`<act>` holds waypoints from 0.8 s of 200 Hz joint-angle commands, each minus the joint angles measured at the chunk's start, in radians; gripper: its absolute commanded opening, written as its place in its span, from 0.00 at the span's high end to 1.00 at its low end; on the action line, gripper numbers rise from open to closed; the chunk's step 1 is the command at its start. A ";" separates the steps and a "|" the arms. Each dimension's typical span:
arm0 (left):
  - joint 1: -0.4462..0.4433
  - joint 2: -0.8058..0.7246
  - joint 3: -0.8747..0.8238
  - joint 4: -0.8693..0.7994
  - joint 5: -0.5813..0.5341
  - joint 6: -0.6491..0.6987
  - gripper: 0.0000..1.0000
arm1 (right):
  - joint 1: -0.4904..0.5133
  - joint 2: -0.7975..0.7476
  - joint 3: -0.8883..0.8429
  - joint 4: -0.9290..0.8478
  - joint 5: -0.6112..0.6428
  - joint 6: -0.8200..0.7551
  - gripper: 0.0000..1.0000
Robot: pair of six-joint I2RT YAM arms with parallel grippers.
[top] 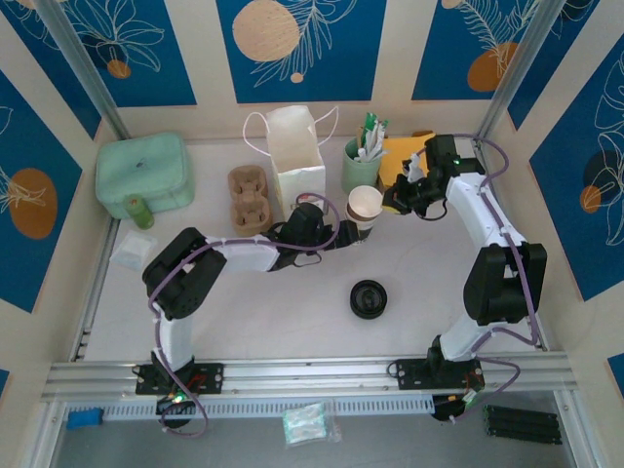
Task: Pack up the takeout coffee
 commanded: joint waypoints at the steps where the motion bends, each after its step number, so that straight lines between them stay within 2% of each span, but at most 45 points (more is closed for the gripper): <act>1: -0.010 -0.009 -0.014 -0.004 -0.012 0.025 0.01 | -0.009 -0.032 -0.028 0.006 -0.046 0.017 1.00; 160: -0.009 -0.179 -0.034 -0.107 0.060 0.101 0.01 | -0.024 -0.159 0.127 -0.072 -0.027 0.036 1.00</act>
